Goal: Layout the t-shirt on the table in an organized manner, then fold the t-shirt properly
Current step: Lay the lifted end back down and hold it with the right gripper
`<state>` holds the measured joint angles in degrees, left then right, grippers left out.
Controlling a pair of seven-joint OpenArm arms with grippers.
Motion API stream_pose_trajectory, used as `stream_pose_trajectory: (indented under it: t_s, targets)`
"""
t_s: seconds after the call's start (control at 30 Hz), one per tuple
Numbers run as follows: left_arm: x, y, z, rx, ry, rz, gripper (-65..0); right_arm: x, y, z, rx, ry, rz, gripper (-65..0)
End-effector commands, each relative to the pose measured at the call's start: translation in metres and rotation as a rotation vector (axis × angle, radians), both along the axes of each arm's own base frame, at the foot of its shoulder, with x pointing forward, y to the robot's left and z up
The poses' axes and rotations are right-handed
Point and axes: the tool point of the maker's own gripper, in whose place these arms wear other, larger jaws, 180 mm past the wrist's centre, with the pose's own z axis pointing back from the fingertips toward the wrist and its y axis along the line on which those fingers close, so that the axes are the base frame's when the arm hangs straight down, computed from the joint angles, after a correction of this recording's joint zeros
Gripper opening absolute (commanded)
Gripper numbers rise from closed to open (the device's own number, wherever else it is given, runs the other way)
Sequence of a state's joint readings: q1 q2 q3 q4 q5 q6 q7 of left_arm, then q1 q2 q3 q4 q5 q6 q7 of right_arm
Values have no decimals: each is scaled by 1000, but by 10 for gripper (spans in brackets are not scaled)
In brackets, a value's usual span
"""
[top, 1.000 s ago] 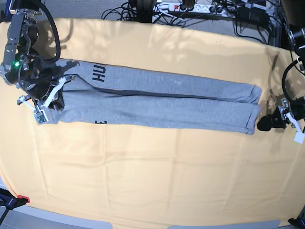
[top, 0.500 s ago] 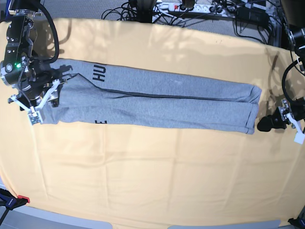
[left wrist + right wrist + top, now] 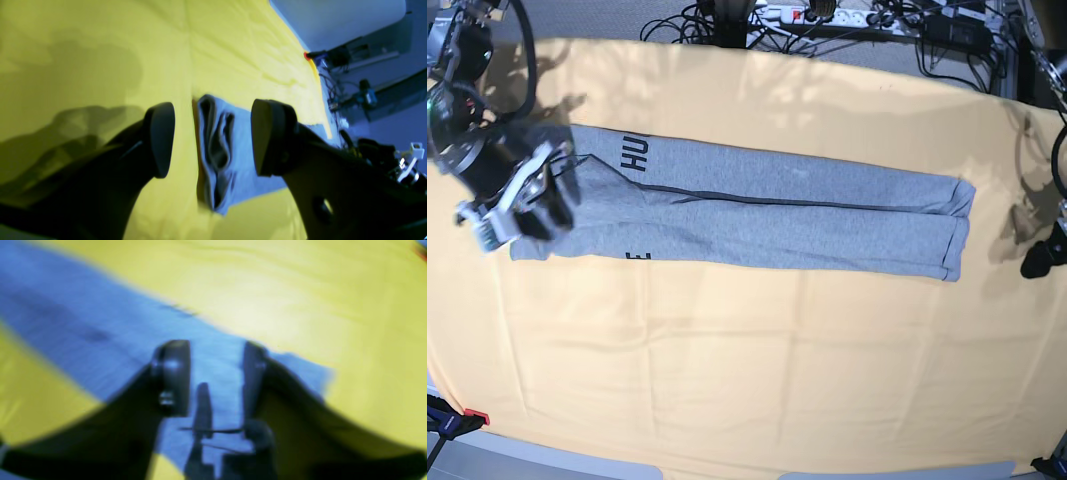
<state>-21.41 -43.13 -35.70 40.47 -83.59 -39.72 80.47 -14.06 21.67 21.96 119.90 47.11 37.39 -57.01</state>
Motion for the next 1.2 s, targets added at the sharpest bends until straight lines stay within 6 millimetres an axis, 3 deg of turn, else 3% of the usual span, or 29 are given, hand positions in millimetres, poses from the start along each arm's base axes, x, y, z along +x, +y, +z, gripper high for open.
stream_pose_trajectory:
  t_s: [0.0,0.03,0.23,0.4,0.53,0.7,0.9,1.1,1.17]
  targets:
    - [3,11,20,22,-52,17,-275,0,8,6,6,-29,35,-583]
    - [0,12,17,22,-41,18,-275,-4,14,-3,-5,-13,55,-650]
    - [-6,12,8,23,-15,17,-275,3,14,-51,-83,39,-5,-650]
    - [-6,11,8,22,-15,17,-275,8,-17,-96,-128,142,-160,-650]
    - [-3,10,8,10,-32,31,-274,-2,-17,-122,-87,235,-157,-650]
    - [5,0,1,-17,-44,42,-272,-9,-6,-125,-41,278,-112,-650]
    - [7,-39,-34,-22,46,-59,-272,-9,-6,-125,-37,280,-111,-650]
    - [12,-37,-60,98,97,-24,-272,-12,-7,-127,-46,297,-111,-650]
    - [12,-45,-67,91,110,-39,-272,-12,-7,-127,-45,297,-114,-650]
